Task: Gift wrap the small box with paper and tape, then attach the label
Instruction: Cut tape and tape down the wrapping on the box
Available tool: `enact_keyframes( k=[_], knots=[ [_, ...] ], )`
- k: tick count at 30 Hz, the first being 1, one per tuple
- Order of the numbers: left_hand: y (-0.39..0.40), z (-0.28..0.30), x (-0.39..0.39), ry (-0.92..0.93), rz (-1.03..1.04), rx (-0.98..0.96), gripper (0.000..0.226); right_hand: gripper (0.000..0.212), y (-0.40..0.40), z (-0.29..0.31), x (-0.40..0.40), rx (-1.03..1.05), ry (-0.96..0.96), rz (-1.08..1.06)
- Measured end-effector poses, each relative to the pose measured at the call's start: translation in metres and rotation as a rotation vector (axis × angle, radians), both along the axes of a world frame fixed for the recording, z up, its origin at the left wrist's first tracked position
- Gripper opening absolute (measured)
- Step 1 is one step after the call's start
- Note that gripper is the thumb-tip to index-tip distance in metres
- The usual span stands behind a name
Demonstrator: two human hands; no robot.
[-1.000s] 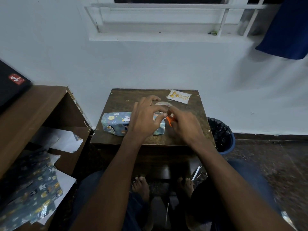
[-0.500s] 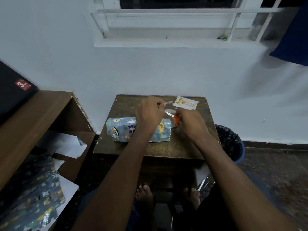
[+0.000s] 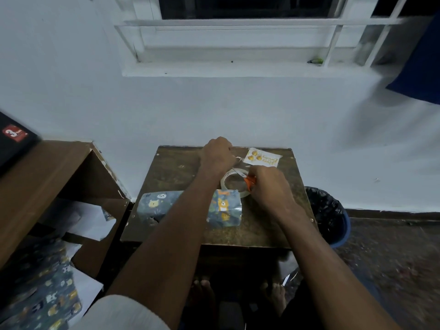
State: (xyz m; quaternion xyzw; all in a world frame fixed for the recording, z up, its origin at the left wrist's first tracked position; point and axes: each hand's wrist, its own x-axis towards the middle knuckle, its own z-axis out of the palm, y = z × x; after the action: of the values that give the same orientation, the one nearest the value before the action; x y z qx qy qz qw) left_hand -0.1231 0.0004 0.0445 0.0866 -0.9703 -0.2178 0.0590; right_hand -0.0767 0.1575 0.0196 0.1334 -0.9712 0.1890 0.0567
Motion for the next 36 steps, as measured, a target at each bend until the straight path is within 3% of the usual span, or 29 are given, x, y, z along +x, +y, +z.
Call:
enact_keyframes(
  k=[6,9,15,18,21,23,26,34,36],
  knots=[
    [-0.021,0.012,0.030,0.118,0.036,0.076,0.024,0.017,0.005,0.007,0.006,-0.038,-0.032,-0.008],
    [-0.026,0.017,0.060,0.182,-0.073,0.142,0.022,0.014,0.009,0.010,0.011,-0.041,-0.025,-0.027],
    [-0.020,0.002,0.127,0.431,-0.284,0.025,0.026,0.013,0.014,0.005,0.023,0.007,0.010,-0.122],
    [-0.027,-0.016,0.147,0.395,-0.231,-0.046,0.052,0.008,0.021,0.003,0.034,0.046,0.015,-0.196],
    [-0.035,-0.021,0.158,0.185,-0.237,-0.162,0.098,0.007,0.027,0.007,0.047,0.067,-0.002,-0.219],
    [-0.038,-0.020,0.160,0.045,-0.249,-0.283,0.112,0.011,0.029,0.009,0.056,0.117,-0.026,-0.214],
    [-0.035,-0.018,0.159,-0.006,-0.245,-0.323,0.102,0.010,0.029,0.010,0.067,0.192,-0.057,-0.189],
    [-0.035,-0.018,0.160,0.391,-0.272,0.060,0.072,0.010,0.027,0.017,0.076,0.275,-0.075,-0.165],
    [-0.035,-0.016,0.161,0.456,-0.286,0.112,0.074,0.007,0.029,0.018,0.077,0.278,-0.046,-0.167]
  ],
)
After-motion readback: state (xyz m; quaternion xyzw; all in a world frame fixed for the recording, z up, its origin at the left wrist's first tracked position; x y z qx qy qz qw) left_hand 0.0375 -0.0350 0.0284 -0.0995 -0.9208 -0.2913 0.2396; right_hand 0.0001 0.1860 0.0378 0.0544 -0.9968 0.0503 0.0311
